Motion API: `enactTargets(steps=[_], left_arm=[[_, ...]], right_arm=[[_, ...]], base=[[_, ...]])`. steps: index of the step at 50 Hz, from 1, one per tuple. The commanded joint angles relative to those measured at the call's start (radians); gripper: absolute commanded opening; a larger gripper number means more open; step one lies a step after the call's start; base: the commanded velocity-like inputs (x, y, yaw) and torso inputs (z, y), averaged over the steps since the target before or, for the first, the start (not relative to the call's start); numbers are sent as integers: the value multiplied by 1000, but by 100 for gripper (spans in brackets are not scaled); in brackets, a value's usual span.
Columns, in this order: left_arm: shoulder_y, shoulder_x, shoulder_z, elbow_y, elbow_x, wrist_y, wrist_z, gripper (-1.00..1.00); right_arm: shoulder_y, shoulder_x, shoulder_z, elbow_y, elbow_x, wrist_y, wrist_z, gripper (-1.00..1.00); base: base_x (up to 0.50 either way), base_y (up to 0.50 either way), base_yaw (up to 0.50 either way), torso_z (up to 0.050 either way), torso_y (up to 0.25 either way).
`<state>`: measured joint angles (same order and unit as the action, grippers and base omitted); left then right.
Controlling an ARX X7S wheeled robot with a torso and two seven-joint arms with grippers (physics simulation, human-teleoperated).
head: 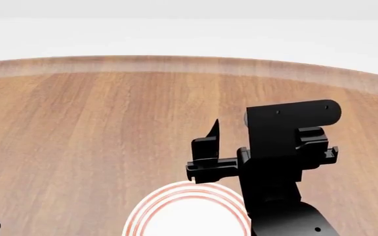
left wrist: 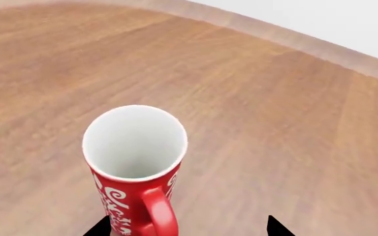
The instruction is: Pick up the red mug and put it on the plate
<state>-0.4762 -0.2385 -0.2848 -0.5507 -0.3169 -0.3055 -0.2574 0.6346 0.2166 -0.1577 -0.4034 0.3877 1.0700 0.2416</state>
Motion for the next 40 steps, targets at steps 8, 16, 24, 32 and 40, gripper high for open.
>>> enactTargets(steps=[8, 16, 24, 32, 40], left_arm=[[-109, -20, 0, -271, 24, 118, 19, 100], [-158, -31, -1, -408, 31, 184, 42, 100], [-204, -42, -2, -533, 37, 240, 57, 100], [-274, -54, 5, -713, 52, 316, 89, 100], [-293, -57, -7, -755, 69, 321, 97, 100]], right_arm=[[-4, 3, -7, 18, 6, -17, 1, 100], [-6, 5, -10, 17, 9, -19, 4, 100], [-6, 5, -14, 22, 12, -21, 7, 100], [-7, 7, -13, 25, 16, -25, 9, 100], [-11, 7, -17, 30, 18, -32, 11, 100]], base=[[0, 0, 0, 0, 0], [0, 0, 0, 0, 0], [0, 0, 0, 0, 0], [0, 0, 0, 0, 0], [0, 0, 0, 0, 0]])
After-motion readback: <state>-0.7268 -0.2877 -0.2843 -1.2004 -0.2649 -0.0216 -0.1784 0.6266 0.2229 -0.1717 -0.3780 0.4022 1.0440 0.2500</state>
